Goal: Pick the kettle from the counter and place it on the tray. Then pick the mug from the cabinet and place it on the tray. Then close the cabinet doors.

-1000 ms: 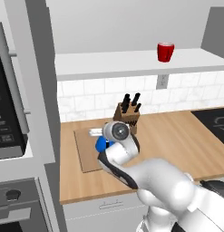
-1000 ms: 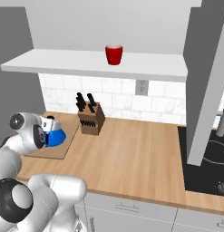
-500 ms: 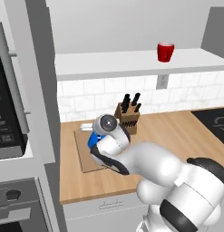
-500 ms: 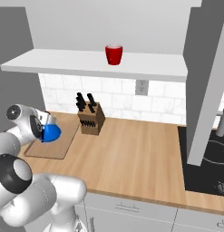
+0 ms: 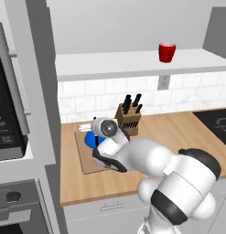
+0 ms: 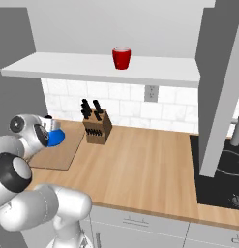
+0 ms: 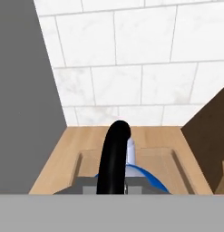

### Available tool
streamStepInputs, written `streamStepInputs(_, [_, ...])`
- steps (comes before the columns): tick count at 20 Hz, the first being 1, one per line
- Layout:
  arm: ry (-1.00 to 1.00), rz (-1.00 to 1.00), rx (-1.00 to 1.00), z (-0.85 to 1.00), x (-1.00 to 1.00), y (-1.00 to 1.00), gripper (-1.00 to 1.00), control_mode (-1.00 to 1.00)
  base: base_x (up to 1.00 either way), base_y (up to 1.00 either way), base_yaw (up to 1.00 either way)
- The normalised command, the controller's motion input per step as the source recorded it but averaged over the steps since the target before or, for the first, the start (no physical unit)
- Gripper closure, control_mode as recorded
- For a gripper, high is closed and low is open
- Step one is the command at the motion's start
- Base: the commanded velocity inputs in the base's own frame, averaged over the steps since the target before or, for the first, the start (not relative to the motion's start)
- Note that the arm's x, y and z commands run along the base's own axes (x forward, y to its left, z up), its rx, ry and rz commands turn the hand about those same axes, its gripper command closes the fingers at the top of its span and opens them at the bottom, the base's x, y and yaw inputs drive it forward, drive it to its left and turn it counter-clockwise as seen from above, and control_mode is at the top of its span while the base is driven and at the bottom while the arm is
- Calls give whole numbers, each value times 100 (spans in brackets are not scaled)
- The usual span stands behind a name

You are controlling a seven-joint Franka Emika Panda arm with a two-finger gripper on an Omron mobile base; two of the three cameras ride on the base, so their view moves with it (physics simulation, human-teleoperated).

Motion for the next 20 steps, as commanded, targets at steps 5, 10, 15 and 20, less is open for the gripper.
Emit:
streamStepInputs(5, [0,13,0,0,23,0,100,-100,0,0,0])
streamStepInputs(10, [0,11,0,0,12,0,100,-100,0,0,0])
streamStepInputs(15, [0,4,0,0,4,-6,100,-100,0,0,0])
streamStepInputs(20, [0,0,0,0,7,-11,100,-100,0,0,0])
